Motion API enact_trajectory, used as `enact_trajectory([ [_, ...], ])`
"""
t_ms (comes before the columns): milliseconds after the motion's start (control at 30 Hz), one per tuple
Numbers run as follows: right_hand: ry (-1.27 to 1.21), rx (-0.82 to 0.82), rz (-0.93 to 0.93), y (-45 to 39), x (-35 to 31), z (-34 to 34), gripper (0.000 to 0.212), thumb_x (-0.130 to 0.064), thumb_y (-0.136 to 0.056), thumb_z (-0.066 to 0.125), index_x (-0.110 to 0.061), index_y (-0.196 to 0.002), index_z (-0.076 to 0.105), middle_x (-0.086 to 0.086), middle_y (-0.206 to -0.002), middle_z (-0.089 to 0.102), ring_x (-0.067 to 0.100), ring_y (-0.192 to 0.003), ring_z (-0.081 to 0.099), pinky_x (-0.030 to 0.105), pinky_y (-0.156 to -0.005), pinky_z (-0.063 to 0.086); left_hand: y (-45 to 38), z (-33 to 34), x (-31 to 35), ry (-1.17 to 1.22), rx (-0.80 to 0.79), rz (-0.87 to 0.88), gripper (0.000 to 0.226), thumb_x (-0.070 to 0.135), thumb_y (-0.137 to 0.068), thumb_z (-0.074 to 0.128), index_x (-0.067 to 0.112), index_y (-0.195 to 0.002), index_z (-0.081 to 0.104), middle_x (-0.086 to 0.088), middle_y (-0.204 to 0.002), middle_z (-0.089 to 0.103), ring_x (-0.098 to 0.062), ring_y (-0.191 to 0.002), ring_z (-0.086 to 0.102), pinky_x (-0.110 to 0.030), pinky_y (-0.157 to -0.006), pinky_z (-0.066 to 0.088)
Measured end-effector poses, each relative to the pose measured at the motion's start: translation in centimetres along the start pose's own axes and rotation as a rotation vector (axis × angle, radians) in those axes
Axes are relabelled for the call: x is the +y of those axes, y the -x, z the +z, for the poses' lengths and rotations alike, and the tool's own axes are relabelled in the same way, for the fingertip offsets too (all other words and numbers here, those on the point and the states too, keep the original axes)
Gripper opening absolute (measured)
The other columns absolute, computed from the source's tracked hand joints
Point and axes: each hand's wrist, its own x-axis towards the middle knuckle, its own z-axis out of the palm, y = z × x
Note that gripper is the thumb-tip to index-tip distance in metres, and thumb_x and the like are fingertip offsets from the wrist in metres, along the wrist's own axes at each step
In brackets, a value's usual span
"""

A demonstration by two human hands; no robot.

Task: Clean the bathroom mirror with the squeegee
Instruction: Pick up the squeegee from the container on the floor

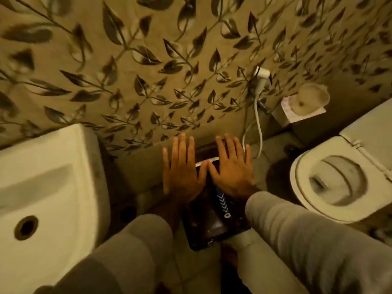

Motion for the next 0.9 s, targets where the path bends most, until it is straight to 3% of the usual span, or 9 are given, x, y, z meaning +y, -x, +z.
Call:
enact_trajectory([
  [133,0.008,-0.128,0.099,1.6,2.4,5.1,0.076,-0.063,-0.095,0.026,-0.025,-0.157,0.005,0.003,-0.166,0.007,0.027,-0.153,0.005,0.053,-0.122,0.002,2.6,5.5,1.0,0.066,-0.173,-0.058,0.071,0.055,-0.096,0.023,0.016,-0.156,0.015,-0.01,-0.164,0.012,-0.027,-0.152,0.008,-0.052,-0.12,0.007],
  [267,-0.104,-0.21,0.17,2.0,4.1,9.5,0.074,-0.063,-0.096,0.031,-0.026,-0.156,0.01,-0.001,-0.163,0.018,0.023,-0.15,0.019,0.048,-0.122,0.02,3.7,10.2,1.1,0.19,-0.329,-0.092,0.062,0.045,-0.101,0.028,0.017,-0.156,0.021,-0.005,-0.163,0.02,-0.023,-0.15,0.018,-0.047,-0.12,0.018],
  [333,-0.142,-0.258,0.203,2.0,4.7,11.1,0.071,-0.061,-0.097,0.033,-0.026,-0.156,0.016,-0.001,-0.159,0.025,0.023,-0.145,0.029,0.046,-0.117,0.03,4.0,12.4,1.1,0.286,-0.394,-0.103,0.056,0.04,-0.104,0.03,0.018,-0.155,0.023,-0.003,-0.162,0.024,-0.017,-0.149,0.021,-0.038,-0.12,0.021],
  [400,-0.195,-0.3,0.214,1.6,5.0,12.0,0.065,-0.053,-0.099,0.038,-0.023,-0.155,0.02,0.001,-0.153,0.032,0.026,-0.138,0.037,0.047,-0.112,0.037,3.8,13.6,1.3,0.435,-0.495,-0.182,0.054,0.04,-0.105,0.03,0.021,-0.155,0.024,-0.001,-0.162,0.024,-0.015,-0.148,0.023,-0.032,-0.119,0.021],
  [533,-0.252,-0.382,0.196,0.6,5.3,13.5,0.063,-0.031,-0.098,0.052,-0.016,-0.153,0.025,0.007,-0.146,0.04,0.026,-0.131,0.043,0.04,-0.111,0.04,2.9,14.7,2.8,0.761,-0.681,-0.41,0.055,0.045,-0.104,0.029,0.027,-0.155,0.021,-0.004,-0.159,0.032,-0.022,-0.144,0.032,-0.038,-0.118,0.025],
  [667,-0.283,-0.431,0.214,0.0,4.9,14.7,0.053,-0.027,-0.098,0.054,-0.01,-0.145,0.036,0.01,-0.135,0.053,0.026,-0.12,0.055,0.035,-0.103,0.046,2.9,15.1,3.5,0.894,-0.659,-0.574,0.051,0.043,-0.104,0.032,0.037,-0.154,0.022,-0.006,-0.153,0.041,-0.027,-0.135,0.044,-0.041,-0.111,0.036],
  [767,-0.337,-0.45,0.325,-0.3,4.4,14.9,0.042,-0.03,-0.1,0.052,-0.014,-0.138,0.042,0.008,-0.124,0.058,0.026,-0.111,0.061,0.036,-0.096,0.051,2.9,14.6,3.7,0.968,-0.591,-0.654,0.049,0.037,-0.105,0.036,0.038,-0.153,0.027,-0.002,-0.152,0.043,-0.025,-0.134,0.046,-0.039,-0.109,0.038],
  [900,-0.522,-0.344,0.373,0.1,2.0,12.6,0.023,-0.02,-0.102,0.048,-0.008,-0.12,0.055,0.01,-0.108,0.062,0.028,-0.103,0.063,0.038,-0.09,0.053,2.6,11.5,4.0,1.042,-0.464,-0.721,0.05,0.03,-0.104,0.04,0.032,-0.153,0.029,-0.001,-0.152,0.043,-0.023,-0.137,0.043,-0.041,-0.114,0.036],
])
